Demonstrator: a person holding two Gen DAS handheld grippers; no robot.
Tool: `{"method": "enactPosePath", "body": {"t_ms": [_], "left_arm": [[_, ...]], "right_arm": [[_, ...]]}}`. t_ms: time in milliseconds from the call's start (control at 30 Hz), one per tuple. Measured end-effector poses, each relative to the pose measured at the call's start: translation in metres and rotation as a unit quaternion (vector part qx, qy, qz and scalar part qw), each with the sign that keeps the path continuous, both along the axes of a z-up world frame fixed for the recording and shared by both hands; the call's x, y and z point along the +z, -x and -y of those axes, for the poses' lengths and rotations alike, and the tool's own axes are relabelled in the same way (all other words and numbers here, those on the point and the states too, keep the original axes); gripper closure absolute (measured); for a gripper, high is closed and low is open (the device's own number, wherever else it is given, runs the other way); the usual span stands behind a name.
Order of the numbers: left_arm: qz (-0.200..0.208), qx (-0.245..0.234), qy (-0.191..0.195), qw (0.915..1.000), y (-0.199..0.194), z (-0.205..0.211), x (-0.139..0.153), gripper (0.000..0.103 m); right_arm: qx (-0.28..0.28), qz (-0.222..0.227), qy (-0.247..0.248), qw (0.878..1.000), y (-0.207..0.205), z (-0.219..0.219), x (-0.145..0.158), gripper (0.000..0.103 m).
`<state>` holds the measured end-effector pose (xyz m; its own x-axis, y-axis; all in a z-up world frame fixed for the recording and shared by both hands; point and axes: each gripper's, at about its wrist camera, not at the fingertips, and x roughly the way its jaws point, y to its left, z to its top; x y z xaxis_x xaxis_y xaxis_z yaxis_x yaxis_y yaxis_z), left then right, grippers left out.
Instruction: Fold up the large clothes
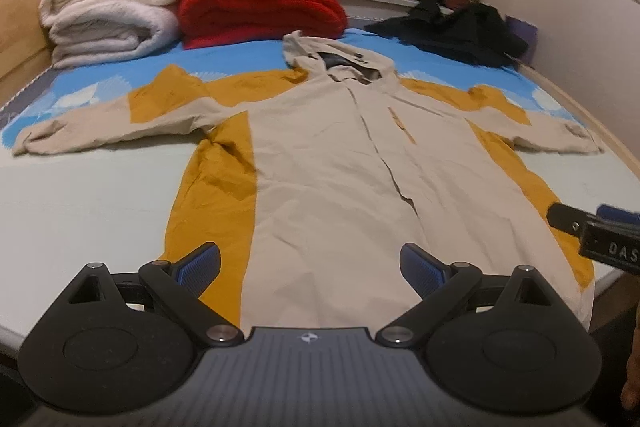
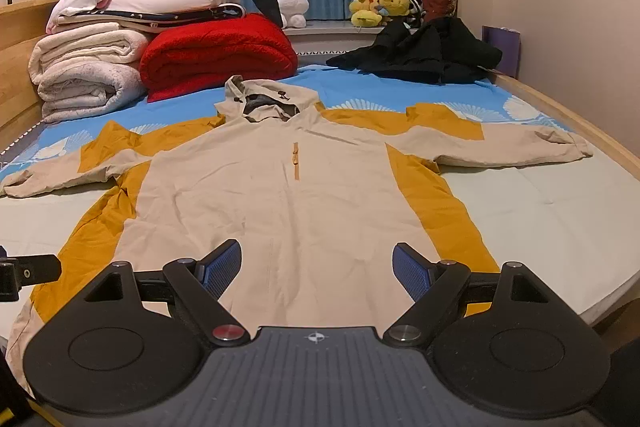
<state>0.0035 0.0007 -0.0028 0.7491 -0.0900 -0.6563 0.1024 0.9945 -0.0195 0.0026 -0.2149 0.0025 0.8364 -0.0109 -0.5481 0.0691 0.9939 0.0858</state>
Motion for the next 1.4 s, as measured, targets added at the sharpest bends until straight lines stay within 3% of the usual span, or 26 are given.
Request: {"method": "enactPosePath", "body": {"t_ms": [567, 1400], "left_arm": [[-0.025, -0.011, -0.012, 0.9996, -0.005, 0.002, -0.012, 0.005], [-0.027, -0.013, -0.012, 0.9995, -0.007, 0.004, -0.016, 0.005]], "right_arm": [[0.0, -0.002, -0.003, 1.0, -0.001, 0.0, 0.002, 0.019], [-0.002, -0.002, -0.005, 1.0, -0.001, 0.001, 0.0, 0.019]]}}
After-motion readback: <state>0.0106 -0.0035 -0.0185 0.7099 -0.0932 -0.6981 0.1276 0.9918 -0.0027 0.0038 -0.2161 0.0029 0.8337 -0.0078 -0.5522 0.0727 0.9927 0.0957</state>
